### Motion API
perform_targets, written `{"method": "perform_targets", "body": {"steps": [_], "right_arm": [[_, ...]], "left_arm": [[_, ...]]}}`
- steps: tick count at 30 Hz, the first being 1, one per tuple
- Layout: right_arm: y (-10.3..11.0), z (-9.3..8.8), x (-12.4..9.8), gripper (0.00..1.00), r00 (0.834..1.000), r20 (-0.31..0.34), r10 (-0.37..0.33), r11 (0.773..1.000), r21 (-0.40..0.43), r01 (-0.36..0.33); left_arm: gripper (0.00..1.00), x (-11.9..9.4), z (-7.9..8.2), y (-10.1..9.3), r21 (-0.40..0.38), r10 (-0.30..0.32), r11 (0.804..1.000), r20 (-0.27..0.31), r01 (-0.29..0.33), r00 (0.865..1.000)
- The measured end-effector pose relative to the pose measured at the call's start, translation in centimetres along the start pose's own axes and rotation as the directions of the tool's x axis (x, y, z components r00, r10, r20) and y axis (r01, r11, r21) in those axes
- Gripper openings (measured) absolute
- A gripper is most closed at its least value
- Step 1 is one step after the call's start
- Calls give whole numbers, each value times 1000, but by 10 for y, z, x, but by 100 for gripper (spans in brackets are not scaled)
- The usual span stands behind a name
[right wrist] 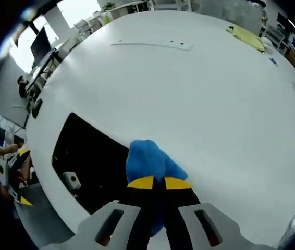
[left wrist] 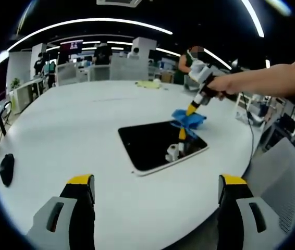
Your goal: Wipe the mirror surface with the cleaning cloth until all visible marks leave the cleaned area.
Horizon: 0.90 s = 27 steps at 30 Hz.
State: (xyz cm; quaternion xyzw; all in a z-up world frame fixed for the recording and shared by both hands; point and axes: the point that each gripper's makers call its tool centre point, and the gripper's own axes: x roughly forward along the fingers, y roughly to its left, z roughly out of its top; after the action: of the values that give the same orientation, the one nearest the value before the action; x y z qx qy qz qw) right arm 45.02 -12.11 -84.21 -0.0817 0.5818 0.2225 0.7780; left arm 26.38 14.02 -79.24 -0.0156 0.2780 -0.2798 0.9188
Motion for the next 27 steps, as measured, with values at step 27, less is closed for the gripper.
{"method": "perform_targets", "body": {"steps": [27], "right_arm": [[51,10,21,0,999,-28,27,999,-36,-28]], "left_arm": [[98,0,0,1,-5,-1,1000,6,1,1000]]}}
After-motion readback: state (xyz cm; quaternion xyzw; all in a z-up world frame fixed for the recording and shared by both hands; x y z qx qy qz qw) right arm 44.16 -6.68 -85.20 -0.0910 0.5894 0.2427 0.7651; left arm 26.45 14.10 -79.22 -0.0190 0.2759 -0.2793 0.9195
